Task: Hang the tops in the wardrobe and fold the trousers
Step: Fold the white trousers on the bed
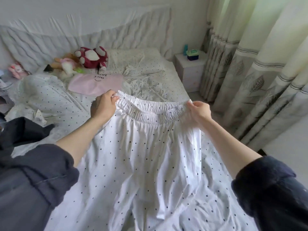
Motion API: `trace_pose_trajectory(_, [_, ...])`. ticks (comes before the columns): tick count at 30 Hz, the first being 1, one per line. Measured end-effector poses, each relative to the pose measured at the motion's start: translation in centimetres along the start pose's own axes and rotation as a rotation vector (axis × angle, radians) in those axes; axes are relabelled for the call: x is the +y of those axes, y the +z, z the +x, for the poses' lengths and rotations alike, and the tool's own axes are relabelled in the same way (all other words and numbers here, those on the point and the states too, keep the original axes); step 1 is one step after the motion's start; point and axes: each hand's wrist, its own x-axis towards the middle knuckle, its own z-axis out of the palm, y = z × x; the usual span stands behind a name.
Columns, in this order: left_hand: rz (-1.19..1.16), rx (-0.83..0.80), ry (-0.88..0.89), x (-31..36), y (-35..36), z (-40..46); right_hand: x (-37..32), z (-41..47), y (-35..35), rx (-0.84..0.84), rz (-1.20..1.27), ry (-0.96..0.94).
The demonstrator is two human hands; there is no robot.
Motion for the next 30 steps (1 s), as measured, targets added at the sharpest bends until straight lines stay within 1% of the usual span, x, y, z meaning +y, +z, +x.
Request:
trace_pose_trajectory(2, [0.065, 0.05, -0.07, -0.8, 2.6, 2.1, 1.2, 2.6, 2.2, -0.015, 0.097, 0.038])
trace_pose_trajectory(5, [0.15, 0.128, -0.056, -1.3, 6.5, 5.2, 3.0, 6.2, 5.1, -0.024, 0.255, 0.112])
trace_pose_trajectory(7, [0.136, 0.091, -0.044, -2.5, 9.1, 5.5, 4.9, 7.3, 6.9, -0.061, 0.299, 0.166])
trace_pose_trajectory(9, [0.094, -0.01, -0.062, -4.3, 12.0, 4.4, 7.7, 7.1, 8.6, -0.133, 0.257, 0.207])
trace_pose_trajectory(11, [0.099, -0.107, -0.067, -6.1, 14.2, 1.9, 10.3, 5.5, 9.6, -0.19, 0.149, 0.21])
trace_pose_trajectory(14, [0.089, -0.285, -0.058, -9.0, 16.7, -3.0, 14.6, 2.4, 10.7, -0.269, 0.026, 0.219])
trace_pose_trajectory(16, [0.082, -0.366, -0.042, -11.1, 17.8, -6.5, 17.0, 0.0, 11.1, -0.323, -0.046, 0.217])
trace_pose_trajectory(18, [0.062, -0.395, -0.015, -12.8, 18.3, -9.6, 18.9, -2.4, 11.1, -0.366, -0.181, 0.149])
trace_pose_trajectory(20, [0.064, -0.438, 0.005, -13.7, 17.9, -12.7, 20.1, -5.3, 10.9, -0.392, -0.352, 0.011])
trace_pose_trajectory(22, [0.038, -0.45, 0.028, -13.9, 16.8, -15.8, 20.9, -8.8, 10.6, -0.393, -0.464, -0.117])
trace_pose_trajectory(25, [0.003, -0.446, 0.105, -13.8, 14.1, -21.7, 21.7, -15.3, 10.2, -0.364, -0.555, -0.342])
trace_pose_trajectory(27, [-0.002, -0.501, 0.126, -14.2, 12.5, -25.7, 22.3, -19.6, 10.3, -0.373, -0.587, -0.464])
trace_pose_trajectory(29, [0.014, -0.509, 0.173, -15.0, 11.2, -29.8, 22.6, -24.2, 10.6, -0.402, -0.618, -0.551])
trace_pose_trajectory(30, [0.012, -0.513, 0.189, -15.5, 10.5, -31.5, 22.8, -26.0, 10.6, -0.404, -0.629, -0.562])
